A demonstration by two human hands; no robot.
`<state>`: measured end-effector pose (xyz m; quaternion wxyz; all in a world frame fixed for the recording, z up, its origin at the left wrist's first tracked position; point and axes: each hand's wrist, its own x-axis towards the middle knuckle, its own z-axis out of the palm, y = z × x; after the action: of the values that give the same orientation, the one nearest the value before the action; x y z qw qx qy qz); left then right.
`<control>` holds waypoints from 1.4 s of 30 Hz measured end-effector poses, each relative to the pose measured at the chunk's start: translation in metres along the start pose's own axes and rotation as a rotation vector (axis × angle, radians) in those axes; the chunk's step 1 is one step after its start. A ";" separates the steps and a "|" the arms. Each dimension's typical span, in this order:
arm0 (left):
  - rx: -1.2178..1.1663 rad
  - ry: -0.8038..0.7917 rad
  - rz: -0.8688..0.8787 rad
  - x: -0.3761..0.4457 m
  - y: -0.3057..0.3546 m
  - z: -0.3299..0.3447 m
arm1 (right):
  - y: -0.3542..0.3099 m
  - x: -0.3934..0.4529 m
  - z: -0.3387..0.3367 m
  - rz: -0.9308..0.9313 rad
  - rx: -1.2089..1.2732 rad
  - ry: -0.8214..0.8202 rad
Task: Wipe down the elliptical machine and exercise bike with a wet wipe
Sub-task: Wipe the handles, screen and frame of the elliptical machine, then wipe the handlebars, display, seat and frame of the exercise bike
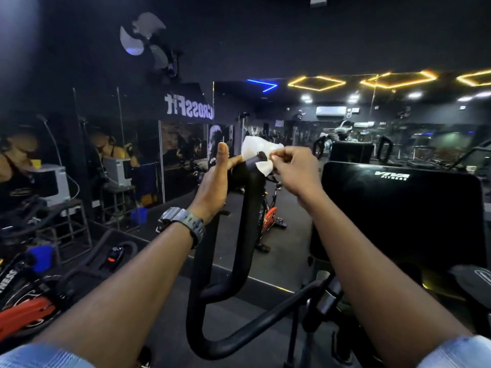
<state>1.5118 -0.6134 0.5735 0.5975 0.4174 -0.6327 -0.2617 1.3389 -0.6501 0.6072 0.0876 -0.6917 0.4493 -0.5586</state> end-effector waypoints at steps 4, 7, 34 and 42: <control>-0.032 0.001 -0.003 0.005 -0.002 0.002 | 0.011 -0.006 0.002 0.006 0.030 0.012; -0.043 -0.015 -0.017 0.007 -0.004 0.005 | 0.001 0.003 -0.004 -0.038 -0.029 -0.018; 0.280 0.752 -0.228 -0.211 -0.035 -0.227 | -0.071 -0.146 0.274 -0.167 0.005 -0.796; 0.280 0.733 -0.371 -0.224 -0.090 -0.204 | -0.044 -0.194 0.306 0.041 0.158 -0.902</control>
<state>1.7162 -0.4377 0.4087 0.6630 0.6665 -0.3224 -0.1107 1.6275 -0.6015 0.3895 0.3378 -0.8479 0.3359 -0.2325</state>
